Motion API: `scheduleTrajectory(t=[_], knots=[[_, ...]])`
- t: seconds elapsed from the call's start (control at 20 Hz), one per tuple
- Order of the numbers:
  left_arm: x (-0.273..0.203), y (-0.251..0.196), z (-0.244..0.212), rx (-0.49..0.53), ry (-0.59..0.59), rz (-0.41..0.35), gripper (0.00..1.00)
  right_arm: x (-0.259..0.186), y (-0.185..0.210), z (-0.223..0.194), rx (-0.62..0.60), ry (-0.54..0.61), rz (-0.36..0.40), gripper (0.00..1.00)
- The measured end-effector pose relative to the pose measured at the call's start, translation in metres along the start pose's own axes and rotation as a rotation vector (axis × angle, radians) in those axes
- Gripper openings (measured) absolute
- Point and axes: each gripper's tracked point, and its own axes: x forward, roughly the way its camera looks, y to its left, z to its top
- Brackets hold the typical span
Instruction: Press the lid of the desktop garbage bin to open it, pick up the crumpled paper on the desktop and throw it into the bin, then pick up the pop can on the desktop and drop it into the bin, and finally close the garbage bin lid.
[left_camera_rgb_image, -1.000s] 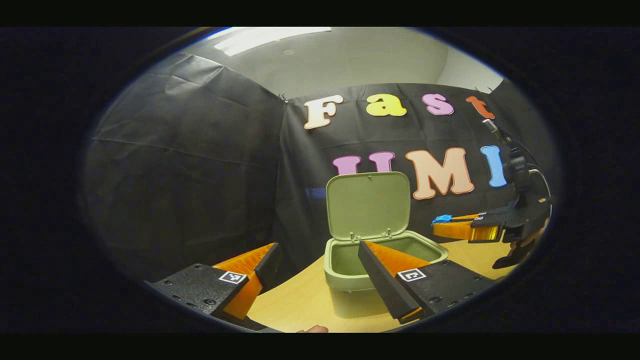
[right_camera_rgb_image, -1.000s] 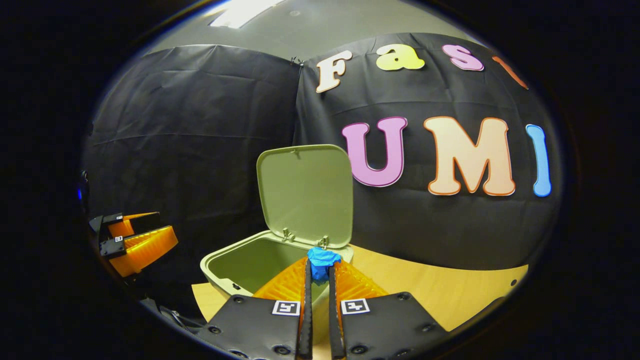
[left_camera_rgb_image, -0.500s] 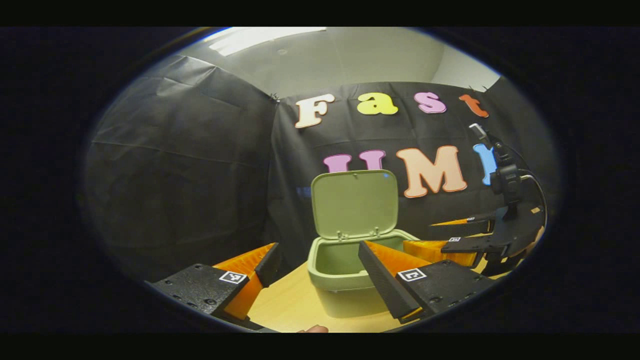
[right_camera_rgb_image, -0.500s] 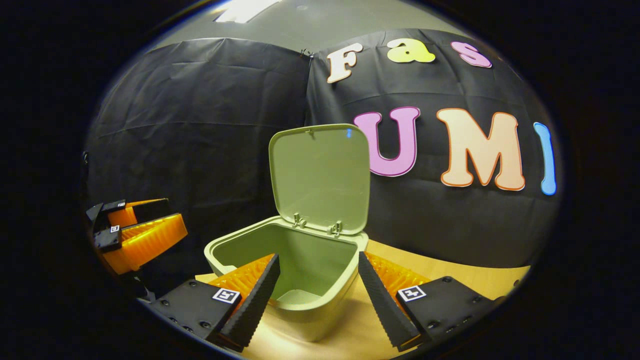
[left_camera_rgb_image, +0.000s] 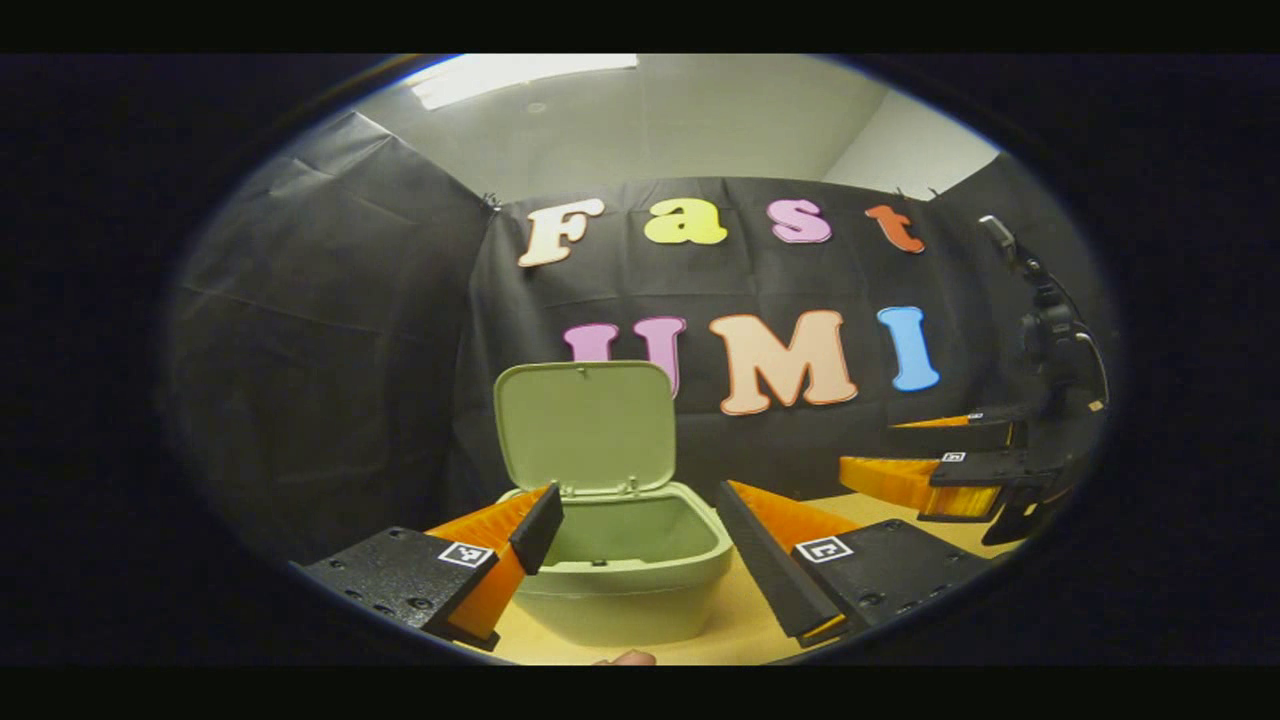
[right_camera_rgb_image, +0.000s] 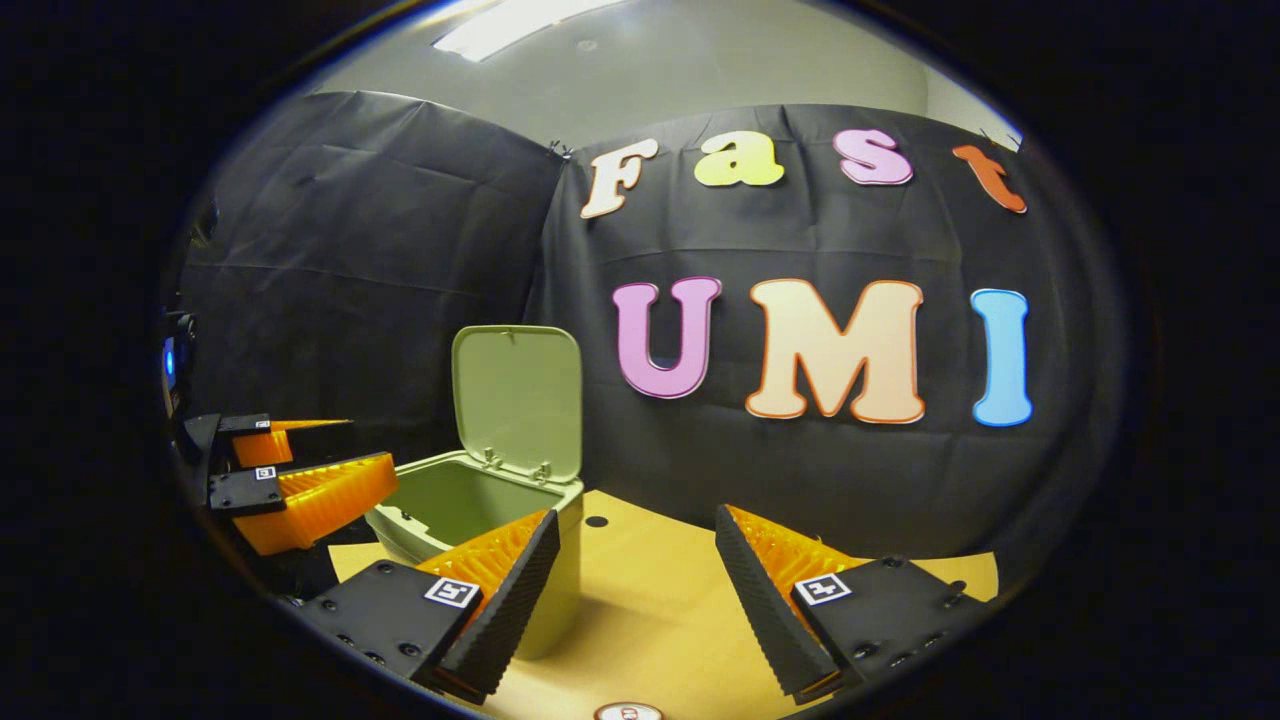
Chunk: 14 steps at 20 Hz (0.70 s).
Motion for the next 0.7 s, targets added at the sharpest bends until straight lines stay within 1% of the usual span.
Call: scheduleTrajectory(t=[0.05,0.1,0.15,0.2,0.25,0.3,0.35,0.4,0.45,0.5,0.55,0.65,0.7], knots=[[0.002,-0.01,0.002,-0.004,-0.003,-0.013,0.96,-0.008,-0.012,0.0,0.003,-0.006,-0.024,0.98],[0.003,-0.019,0.002,-0.007,-0.004,-0.025,0.94,-0.017,-0.025,0.001,0.007,-0.017,-0.047,0.98],[0.003,-0.03,0.002,-0.008,-0.003,-0.038,0.93,-0.025,-0.035,0.003,0.009,-0.028,-0.071,0.98],[0.004,-0.039,0.002,-0.009,-0.001,-0.051,0.96,-0.034,-0.046,0.002,0.013,-0.035,-0.092,0.98],[0.005,-0.05,0.001,-0.01,0.001,-0.066,0.96,-0.043,-0.057,0.001,0.016,-0.041,-0.109,0.98],[0.006,-0.061,-0.002,-0.011,0.006,-0.084,0.93,-0.05,-0.067,-0.001,0.017,-0.038,-0.127,0.98],[0.006,-0.073,-0.005,-0.012,0.012,-0.101,0.96,-0.058,-0.078,-0.004,0.019,-0.032,-0.145,0.98],[0.006,-0.084,-0.009,-0.013,0.019,-0.118,0.96,-0.065,-0.089,-0.008,0.023,-0.023,-0.161,0.98],[0.007,-0.096,-0.013,-0.013,0.031,-0.138,0.96,-0.072,-0.099,-0.011,0.031,-0.017,-0.177,1.0],[0.006,-0.108,-0.021,-0.013,0.048,-0.157,0.94,-0.079,-0.108,-0.014,0.041,-0.011,-0.192,0.98],[0.006,-0.12,-0.026,-0.019,0.064,-0.177,0.96,-0.087,-0.118,-0.017,0.052,-0.006,-0.207,0.98],[0.004,-0.143,-0.042,-0.036,0.103,-0.213,0.97,-0.1,-0.137,-0.026,0.067,0.011,-0.238,0.98],[0.004,-0.152,-0.051,-0.045,0.125,-0.226,0.94,-0.106,-0.145,-0.031,0.074,0.022,-0.254,0.98]])
